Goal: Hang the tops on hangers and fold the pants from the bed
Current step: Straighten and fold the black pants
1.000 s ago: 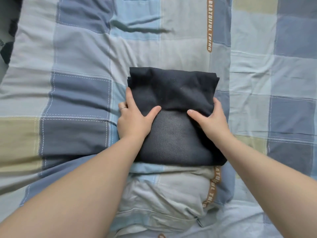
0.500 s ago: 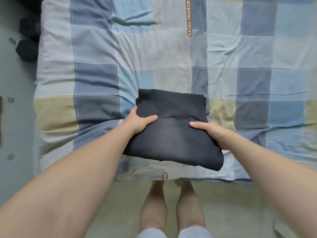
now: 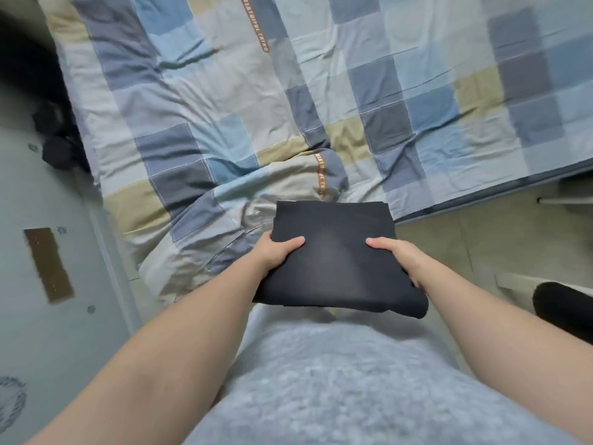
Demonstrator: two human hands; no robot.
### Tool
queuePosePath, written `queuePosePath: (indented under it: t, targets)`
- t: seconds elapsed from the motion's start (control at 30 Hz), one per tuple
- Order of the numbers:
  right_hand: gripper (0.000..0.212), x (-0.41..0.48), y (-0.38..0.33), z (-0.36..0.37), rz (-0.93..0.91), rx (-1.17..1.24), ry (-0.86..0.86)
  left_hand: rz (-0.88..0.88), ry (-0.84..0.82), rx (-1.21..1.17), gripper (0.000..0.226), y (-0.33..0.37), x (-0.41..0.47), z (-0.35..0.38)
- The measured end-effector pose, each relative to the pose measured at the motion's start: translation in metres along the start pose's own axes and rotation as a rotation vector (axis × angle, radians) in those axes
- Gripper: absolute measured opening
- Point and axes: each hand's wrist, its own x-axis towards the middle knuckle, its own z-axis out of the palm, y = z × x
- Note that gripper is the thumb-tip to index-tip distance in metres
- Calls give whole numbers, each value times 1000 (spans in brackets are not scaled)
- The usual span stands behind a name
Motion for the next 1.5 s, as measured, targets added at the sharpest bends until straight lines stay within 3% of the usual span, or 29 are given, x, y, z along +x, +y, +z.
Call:
queuePosePath:
  t: [0.2,0.5,0.63,0.8,0.93,1.13,1.5]
  targets:
    - [36,-77,44,-60,-305,259,93,138,-31,62,66,31,-60,61]
    - [24,-180,169,-199,-661,554,284,551,-106,241,62,65,-162,236]
    - [42,-220,251,-266,-812,673,359,709,-194,308,63,58,-211,332]
    - [43,-272,351,-326,-941,881,531,877,-402,439,72,54,-281,452]
    - [49,-310,417,-359,-987,1006,689,1032,-572,552,85,49,-333,538]
    - [53,-345,496,-395,-1026,1201,940,1161,-833,701,62,31,-387,659]
    - [62,-376,619,-457,-907,1574,1351,1200,-1332,1053,68,-38,-470,901]
